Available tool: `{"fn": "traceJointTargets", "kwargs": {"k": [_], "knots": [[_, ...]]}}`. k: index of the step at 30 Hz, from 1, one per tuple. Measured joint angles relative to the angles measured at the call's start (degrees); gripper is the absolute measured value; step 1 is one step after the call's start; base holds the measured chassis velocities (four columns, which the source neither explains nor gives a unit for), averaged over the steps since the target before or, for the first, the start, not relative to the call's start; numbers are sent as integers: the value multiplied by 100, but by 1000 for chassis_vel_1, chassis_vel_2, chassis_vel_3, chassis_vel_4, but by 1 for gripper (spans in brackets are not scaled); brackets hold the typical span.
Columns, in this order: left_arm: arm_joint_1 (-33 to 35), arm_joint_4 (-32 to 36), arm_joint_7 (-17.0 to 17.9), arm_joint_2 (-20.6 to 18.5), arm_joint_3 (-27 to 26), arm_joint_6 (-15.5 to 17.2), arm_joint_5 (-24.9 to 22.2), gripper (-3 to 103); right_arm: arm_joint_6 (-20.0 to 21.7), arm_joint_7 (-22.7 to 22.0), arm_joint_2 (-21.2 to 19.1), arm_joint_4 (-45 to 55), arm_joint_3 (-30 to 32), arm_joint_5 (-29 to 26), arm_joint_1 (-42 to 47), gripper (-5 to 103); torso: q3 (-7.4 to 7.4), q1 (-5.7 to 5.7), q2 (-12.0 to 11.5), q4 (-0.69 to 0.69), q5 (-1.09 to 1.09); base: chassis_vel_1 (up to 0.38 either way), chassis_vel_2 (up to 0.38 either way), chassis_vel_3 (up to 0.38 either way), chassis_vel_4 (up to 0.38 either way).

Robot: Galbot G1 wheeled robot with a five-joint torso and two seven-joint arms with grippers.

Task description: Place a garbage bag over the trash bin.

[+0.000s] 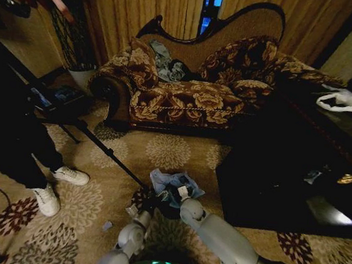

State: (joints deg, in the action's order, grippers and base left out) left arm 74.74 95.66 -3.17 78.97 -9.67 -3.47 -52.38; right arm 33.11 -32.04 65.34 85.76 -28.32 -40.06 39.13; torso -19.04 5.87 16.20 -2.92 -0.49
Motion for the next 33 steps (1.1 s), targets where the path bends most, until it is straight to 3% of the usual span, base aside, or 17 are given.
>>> {"fn": "traceJointTargets", "kwargs": {"k": [3, 4, 7, 12, 19, 26, 28, 31, 33], "knots": [[50, 199, 162, -19, -6, 238, -42, 100, -6, 12, 8, -20, 21, 38, 34, 100, 0, 0, 0, 0, 0, 0, 0, 0, 0], [113, 429, 297, -63, -21, 521, -85, 100, -25, 30, 30, -50, 48, 88, 72, 100, 0, 0, 0, 0, 0, 0, 0, 0, 0], [228, 799, 527, -177, -22, 970, -88, 100, -49, 113, 66, -101, 109, 186, 139, 100, 0, 0, 0, 0, 0, 0, 0, 0, 0], [405, 1203, 705, -281, -20, 1219, -38, 100, -125, 229, 134, -212, 268, 330, 229, 100, 0, 0, 0, 0, 0, 0, 0, 0, 0], [499, 768, 144, -453, -240, 1182, 592, 100, -179, 333, 236, -294, 353, 384, 268, 100, 0, 0, 0, 0, -1, 0, 0, 0, 0], [443, 525, -254, -595, -714, 1187, 862, 100, -278, 356, 356, -379, 295, 426, 296, 100, 0, 0, 0, 1, -1, 0, 0, 0, 0], [363, 870, -91, -599, -858, 1517, 516, 100, -287, 360, 358, -395, 257, 438, 301, 100, 0, 0, 0, 0, 0, 0, 0, 0, 0], [336, 1091, 54, -590, -873, 1682, 261, 100, -287, 359, 348, -390, 218, 438, 301, 100, 0, 0, 0, 0, 0, 0, 0, 0, 0], [322, 1470, 330, -575, -845, 1987, -167, 100, -287, 342, 342, -386, 173, 439, 294, 100, 0, 0, 0, 0, 0, 0, 0, 0, 0]]}}
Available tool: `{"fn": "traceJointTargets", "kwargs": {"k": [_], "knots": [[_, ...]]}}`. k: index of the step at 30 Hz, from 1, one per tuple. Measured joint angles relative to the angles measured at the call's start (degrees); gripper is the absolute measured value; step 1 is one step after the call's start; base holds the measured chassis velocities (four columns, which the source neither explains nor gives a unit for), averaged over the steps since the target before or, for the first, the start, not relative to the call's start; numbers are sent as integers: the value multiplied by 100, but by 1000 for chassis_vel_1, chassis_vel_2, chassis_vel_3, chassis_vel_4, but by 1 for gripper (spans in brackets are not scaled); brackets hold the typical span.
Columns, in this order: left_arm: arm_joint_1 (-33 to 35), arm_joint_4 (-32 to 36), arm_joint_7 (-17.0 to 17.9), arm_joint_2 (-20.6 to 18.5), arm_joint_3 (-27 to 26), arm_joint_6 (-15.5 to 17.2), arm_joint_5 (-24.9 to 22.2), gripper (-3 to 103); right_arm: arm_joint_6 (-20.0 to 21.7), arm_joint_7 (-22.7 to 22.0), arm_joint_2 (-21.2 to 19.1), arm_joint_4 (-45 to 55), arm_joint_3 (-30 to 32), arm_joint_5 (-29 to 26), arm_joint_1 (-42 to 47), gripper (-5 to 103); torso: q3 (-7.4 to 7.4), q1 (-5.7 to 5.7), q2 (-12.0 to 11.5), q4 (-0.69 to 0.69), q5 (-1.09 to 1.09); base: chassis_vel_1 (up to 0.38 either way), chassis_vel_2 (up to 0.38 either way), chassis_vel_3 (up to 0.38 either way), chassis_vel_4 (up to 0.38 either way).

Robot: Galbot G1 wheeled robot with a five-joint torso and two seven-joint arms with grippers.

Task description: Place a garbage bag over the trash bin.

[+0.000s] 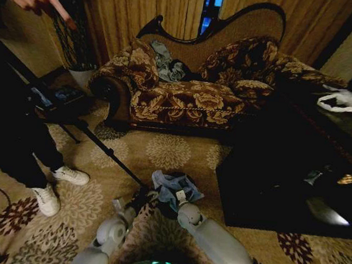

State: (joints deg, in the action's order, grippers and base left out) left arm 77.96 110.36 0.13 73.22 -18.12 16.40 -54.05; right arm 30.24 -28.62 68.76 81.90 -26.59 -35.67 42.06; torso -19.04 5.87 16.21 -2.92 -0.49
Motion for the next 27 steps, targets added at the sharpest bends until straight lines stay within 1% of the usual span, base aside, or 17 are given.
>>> {"fn": "traceJointTargets", "kwargs": {"k": [1, 3, 4, 5, 6, 7, 8, 9, 10, 12, 14, 16, 17, 20, 22, 24, 27], "knots": [[0, 0, 0, 0, 0, 0, 0, 100, 0, 0, 0, 0, 0, 0, 0, 100, 0, 0, 0, 0, 0, 0, 0, 0, 0], [12, 331, 435, 25, 109, 311, -439, 100, 0, -24, 3, 0, -44, -4, -17, 100, 0, 0, 0, 0, 0, 0, 0, 0, 0], [12, 331, 435, 25, 109, 311, -439, 100, 0, -24, 3, 0, -44, -4, -17, 100, 0, 0, 0, 0, 0, 0, 0, 0, 0], [4, 444, 722, 45, 174, 411, -636, 100, 1, -30, 4, 0, -63, -6, -22, 100, 0, 0, 0, 1, 1, 0, 0, 0, 0], [-19, 533, 1101, 88, 262, 477, -854, 100, 1, -35, 4, -2, -87, -7, -28, 100, 0, 0, 0, 1, 0, 0, 0, 0, 0], [-54, 582, 1470, 133, 326, 495, -1044, 100, 1, -50, 4, -3, -104, -8, -31, 100, 0, 0, 0, 0, 0, 0, 0, 0, 0], [-54, 582, 1470, 133, 326, 495, -1044, 100, 1, -50, 4, -3, -104, -8, -31, 100, 0, 0, 0, 0, 0, 0, 0, 0, 0], [-93, 611, 1774, 180, 361, 499, -1183, 100, 2, -64, 4, -3, -118, -13, -33, 100, 0, 0, 0, 0, 0, 0, 0, 0, 0], [-113, 619, 1948, 219, 375, 493, -1243, 100, 3, -73, 4, -3, -134, -16, -34, 100, 0, 0, 0, 0, 0, 0, 0, 0, 0], [-117, 612, 2092, 255, 384, 449, -1259, 100, 4, -77, -2, -4, -159, -19, -37, 100, 0, 0, 0, 0, 1, 0, 0, 0, 0], [-115, 571, 2098, 255, 380, 427, -1247, 100, 4, -77, -4, -4, -165, -21, -37, 100, 0, 0, 0, 0, 1, 0, 0, 0, 0], [-123, 402, 1953, 241, 350, 368, -1123, 100, 5, -83, -8, -2, -168, -39, -43, 100, 0, 0, 0, 0, 0, 0, 0, 0, 0], [-123, 402, 1953, 241, 350, 368, -1123, 100, 5, -83, -8, -2, -168, -39, -43, 100, 0, 0, 0, 0, 0, 0, 0, 0, 0], [-128, 278, 1629, 226, 315, 299, -896, 100, 8, -124, 10, 16, -140, -104, -118, 100, 0, 0, 0, 0, 0, 0, 0, 0, 0], [-128, 273, 1580, 226, 316, 296, -848, 100, 19, -155, 29, 33, -131, -154, -151, 100, 0, 0, 0, 0, 0, 0, 0, 0, 0], [-119, 253, 1410, 233, 325, 290, -723, 100, 54, -238, 74, 68, -129, -283, -237, 100, 0, 0, 0, 0, 0, 0, 0, 0, 0], [-112, 227, 1286, 254, 343, 268, -622, 100, 91, -324, 128, 73, -172, -398, -325, 100, -1, 0, 0, 0, 0, 0, 0, 0, 0]]}}
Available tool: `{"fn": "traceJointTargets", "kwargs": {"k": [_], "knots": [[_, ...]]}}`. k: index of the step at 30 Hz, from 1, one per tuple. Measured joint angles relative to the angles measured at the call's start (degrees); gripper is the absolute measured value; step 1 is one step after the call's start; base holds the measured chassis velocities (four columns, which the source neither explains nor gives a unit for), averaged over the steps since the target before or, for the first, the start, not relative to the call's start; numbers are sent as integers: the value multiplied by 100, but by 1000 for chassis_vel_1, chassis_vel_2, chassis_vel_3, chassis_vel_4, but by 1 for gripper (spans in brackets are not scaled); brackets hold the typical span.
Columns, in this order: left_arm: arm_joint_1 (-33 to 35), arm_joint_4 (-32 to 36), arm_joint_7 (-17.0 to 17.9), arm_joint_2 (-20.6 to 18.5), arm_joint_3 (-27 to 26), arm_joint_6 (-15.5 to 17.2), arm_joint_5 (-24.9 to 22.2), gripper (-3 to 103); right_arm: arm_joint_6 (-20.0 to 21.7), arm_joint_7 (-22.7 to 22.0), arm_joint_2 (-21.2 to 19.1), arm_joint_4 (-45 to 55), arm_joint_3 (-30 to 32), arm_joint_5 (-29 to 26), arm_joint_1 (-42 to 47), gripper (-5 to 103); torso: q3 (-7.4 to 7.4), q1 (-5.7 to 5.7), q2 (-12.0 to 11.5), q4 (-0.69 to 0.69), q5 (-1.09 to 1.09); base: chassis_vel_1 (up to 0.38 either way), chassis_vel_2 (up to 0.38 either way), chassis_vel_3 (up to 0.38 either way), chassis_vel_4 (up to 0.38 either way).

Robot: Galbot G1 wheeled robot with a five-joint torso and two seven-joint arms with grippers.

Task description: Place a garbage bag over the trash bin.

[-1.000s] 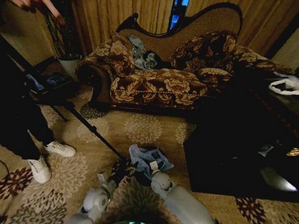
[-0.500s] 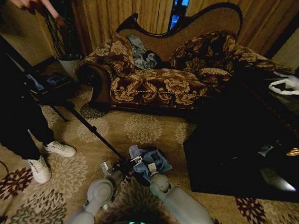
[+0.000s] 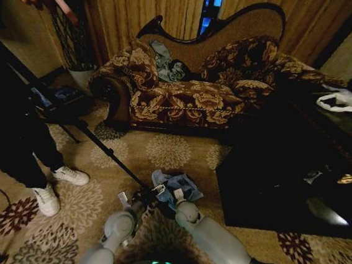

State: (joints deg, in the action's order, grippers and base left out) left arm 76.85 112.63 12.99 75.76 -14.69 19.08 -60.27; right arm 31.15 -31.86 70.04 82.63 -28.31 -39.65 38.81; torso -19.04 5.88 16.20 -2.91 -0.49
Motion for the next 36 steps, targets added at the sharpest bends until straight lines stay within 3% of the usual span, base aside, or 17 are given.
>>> {"fn": "traceJointTargets", "kwargs": {"k": [18, 22, 27, 28, 32, 34, 36], "knots": [[-62, 33, 118, 61, -44, -28, -148, 103, 72, -134, 54, -58, -254, -162, -198, 100, 0, 0, 0, 0, 0, 0, 0, 0, 0], [-95, -78, 125, 77, -46, -61, -203, 98, 61, -159, 51, -37, -310, -166, -199, 100, 0, 0, 0, 0, 0, 0, 0, 0, 0], [-122, -113, 388, 94, -21, 12, -543, 78, 40, -174, 68, -47, -342, -165, -232, 100, 0, 0, 0, -1, -1, 0, 0, 0, 0], [-122, -113, 388, 94, -21, 12, -543, 78, 40, -174, 68, -47, -342, -165, -232, 100, 0, 0, 0, -1, -1, 0, 0, 0, 0], [-106, -128, 519, 106, -7, 78, -734, 57, 25, -174, 86, -72, -361, -159, -243, 100, 0, 0, 0, 0, -1, 0, 0, 0, 0], [-93, -129, 542, 106, -3, 85, -757, 57, 21, -175, 84, -73, -368, -156, -244, 100, 0, 0, 0, -1, -1, 0, 0, 0, 0], [-66, -134, 568, 106, 2, 90, -798, 46, 7, -175, 73, -76, -391, -150, -243, 100, 0, 0, 0, 0, 0, 0, 0, 0, 0]]}}
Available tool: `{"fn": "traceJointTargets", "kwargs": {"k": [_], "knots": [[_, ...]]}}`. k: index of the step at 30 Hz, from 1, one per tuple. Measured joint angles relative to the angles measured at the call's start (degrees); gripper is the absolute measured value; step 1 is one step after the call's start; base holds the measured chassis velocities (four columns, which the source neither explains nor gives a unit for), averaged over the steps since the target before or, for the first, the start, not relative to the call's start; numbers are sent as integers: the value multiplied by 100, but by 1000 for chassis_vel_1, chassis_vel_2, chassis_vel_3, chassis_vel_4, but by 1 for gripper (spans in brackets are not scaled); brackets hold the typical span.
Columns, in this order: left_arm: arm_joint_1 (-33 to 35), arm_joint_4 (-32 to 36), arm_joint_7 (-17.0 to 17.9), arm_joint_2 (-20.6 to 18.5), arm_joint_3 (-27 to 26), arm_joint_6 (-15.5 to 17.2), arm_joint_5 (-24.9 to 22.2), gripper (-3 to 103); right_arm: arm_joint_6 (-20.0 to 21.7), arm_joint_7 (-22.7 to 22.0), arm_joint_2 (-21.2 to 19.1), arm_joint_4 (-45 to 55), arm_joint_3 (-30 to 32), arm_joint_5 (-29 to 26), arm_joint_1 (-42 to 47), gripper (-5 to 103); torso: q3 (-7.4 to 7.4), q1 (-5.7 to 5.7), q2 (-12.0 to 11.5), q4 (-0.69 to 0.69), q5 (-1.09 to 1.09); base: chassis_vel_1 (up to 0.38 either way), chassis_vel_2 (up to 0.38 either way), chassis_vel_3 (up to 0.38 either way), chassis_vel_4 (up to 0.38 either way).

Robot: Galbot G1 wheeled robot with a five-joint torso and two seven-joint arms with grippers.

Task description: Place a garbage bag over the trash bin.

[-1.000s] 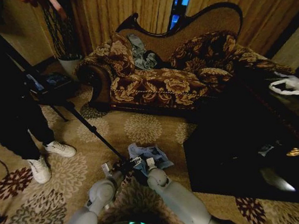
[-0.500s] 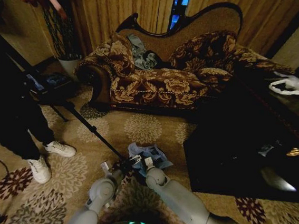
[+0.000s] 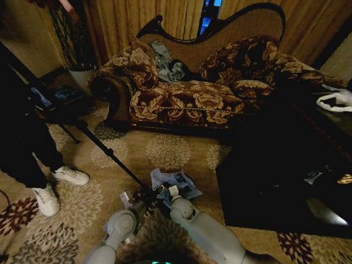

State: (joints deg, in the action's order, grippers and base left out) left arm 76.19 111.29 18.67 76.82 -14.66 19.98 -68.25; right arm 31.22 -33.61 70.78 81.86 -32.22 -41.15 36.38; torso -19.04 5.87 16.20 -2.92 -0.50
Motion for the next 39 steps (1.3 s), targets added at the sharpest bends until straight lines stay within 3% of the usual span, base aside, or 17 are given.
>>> {"fn": "traceJointTargets", "kwargs": {"k": [1, 6, 7, 14, 18, 20, 22, 23, 25, 27, 29, 30, 33, 39], "knots": [[0, 0, 0, 0, 0, 0, 0, 46, 0, 0, 0, 0, 0, 0, 0, 100, 0, 0, 0, 0, 0, 0, 0, 0, 0], [18, -8, 15, -8, -8, 7, -80, 22, -3, 3, -2, -17, -16, 3, -1, 100, 0, 0, 0, 0, 0, 0, 0, 0, 0], [18, -3, 16, -11, -9, 11, -97, 22, -5, 8, 2, -32, -18, 11, -3, 100, 0, 0, 0, 0, 0, 0, 0, 0, 0], [-13, 57, 56, -12, -10, 36, -140, 41, -15, 21, 22, -83, -48, 36, -21, 100, 0, 0, 0, 0, 0, 0, 0, 0, 0], [-14, 245, 402, 6, -1, 142, -379, 52, -27, 43, 4, -103, -55, 46, -34, 100, 0, 0, 0, 1, 0, 0, 0, 0, 0], [-72, 425, 951, 36, -8, 296, -633, 68, -44, 65, -13, -123, -67, 82, -38, 100, 0, 0, 0, 1, 0, 0, 0, 0, 0], [-108, 504, 1157, 39, -30, 380, -736, 68, -54, 67, -15, -128, -69, 93, -35, 100, 0, 0, 0, 1, 0, 0, 0, 0, 0], [-150, 595, 1378, 28, -67, 495, -868, 78, -62, 72, -17, -135, -70, 104, -26, 100, 0, 0, 0, 1, 1, 0, 0, 0, 0], [-191, 648, 1586, 7, -91, 593, -990, 78, -70, 80, -18, -140, -71, 115, -22, 100, 0, 0, 0, 1, 1, 0, 0, 0, 0], [-283, 683, 1978, -6, -117, 719, -1165, 89, -78, 86, -18, -146, -71, 126, -19, 100, 0, 0, 0, 1, 1, 0, 0, 0, 0], [-328, 683, 2107, 2, -124, 757, -1198, 94, -81, 87, -17, -147, -71, 128, -19, 100, 0, 0, 0, 1, 1, 0, 0, 0, 0], [-328, 683, 2107, 2, -124, 757, -1198, 94, -81, 87, -17, -147, -71, 128, -19, 100, 0, 0, 0, 1, 1, 0, 0, 0, 0], [-605, 529, 2653, 22, -148, 918, -1575, 100, -112, 90, -28, -147, -85, 140, -15, 100, 0, 0, 0, 1, 1, 0, 0, 0, 0], [-784, 410, 2780, 41, -140, 1040, -1764, 100, -139, 94, -43, -142, -103, 174, 5, 100, 0, 0, 0, 1, 0, 0, 0, 0, 0]]}}
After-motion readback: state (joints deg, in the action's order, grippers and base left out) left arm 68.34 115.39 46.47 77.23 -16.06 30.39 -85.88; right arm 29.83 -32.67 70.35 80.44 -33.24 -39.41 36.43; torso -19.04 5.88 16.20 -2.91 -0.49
